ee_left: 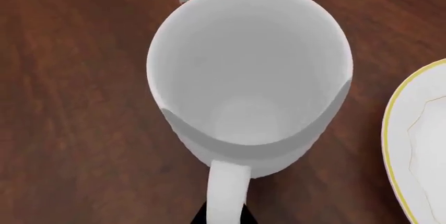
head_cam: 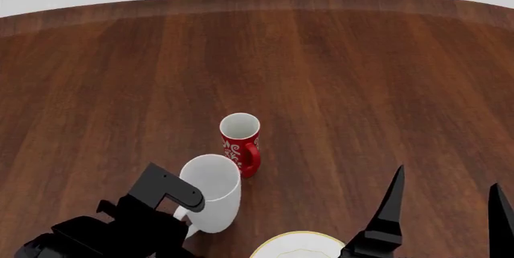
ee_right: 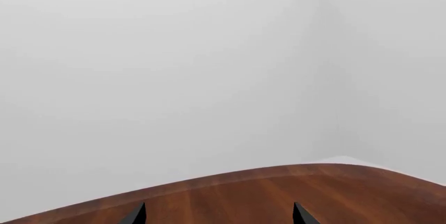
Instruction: Put the white mug on the plate.
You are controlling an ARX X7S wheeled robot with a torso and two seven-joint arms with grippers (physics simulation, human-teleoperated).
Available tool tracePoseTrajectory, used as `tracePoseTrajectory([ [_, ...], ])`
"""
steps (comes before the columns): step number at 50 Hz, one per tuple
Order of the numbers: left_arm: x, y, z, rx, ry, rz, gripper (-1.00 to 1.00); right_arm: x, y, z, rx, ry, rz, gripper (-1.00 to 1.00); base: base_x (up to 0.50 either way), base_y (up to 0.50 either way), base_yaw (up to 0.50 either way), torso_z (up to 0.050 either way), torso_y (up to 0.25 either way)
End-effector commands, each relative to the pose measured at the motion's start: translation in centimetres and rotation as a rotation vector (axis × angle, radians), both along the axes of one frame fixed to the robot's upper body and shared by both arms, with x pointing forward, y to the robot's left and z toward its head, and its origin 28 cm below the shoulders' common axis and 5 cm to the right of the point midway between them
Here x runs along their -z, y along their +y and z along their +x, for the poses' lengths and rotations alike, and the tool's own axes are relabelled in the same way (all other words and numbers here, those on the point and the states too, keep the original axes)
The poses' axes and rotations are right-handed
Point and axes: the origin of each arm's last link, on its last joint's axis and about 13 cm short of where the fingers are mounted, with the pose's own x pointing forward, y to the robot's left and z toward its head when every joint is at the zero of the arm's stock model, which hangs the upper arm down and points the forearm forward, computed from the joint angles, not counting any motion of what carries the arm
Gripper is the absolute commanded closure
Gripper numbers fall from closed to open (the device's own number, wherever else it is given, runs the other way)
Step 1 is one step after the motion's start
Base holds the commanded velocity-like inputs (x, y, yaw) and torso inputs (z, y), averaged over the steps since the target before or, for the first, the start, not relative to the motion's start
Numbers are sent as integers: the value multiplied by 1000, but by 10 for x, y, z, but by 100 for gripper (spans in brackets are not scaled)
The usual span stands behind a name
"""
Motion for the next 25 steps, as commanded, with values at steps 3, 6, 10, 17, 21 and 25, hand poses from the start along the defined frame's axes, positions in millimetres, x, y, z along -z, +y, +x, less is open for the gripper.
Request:
tracePoseTrajectory([
  [3, -21, -2, -6, 22, -68, -5, 100, -1, 1, -4, -1, -3, -1, -100, 0, 0, 0, 0, 0],
  [6, -29, -4, -11, 38, -93, -1, 100, -2, 1, -5, -2, -6, 0, -100, 0, 0, 0, 0, 0],
  [10, -41, -6, -16, 50, -120, -4, 100, -1, 1, -6, -3, -6, 0, -100, 0, 0, 0, 0, 0],
  [17, -55, -10, -29, 87, -157, -5, 100, -1, 0, -8, -3, -8, 3, -100, 0, 0, 0, 0, 0],
  [21, -65, -12, -40, 116, -169, -12, 100, 0, 0, -9, -3, -8, 7, -100, 0, 0, -1, 0, 0],
  [25, -73, -14, -50, 150, -174, -17, 100, 1, 0, -10, -4, -7, 9, -100, 0, 0, 0, 0, 0],
])
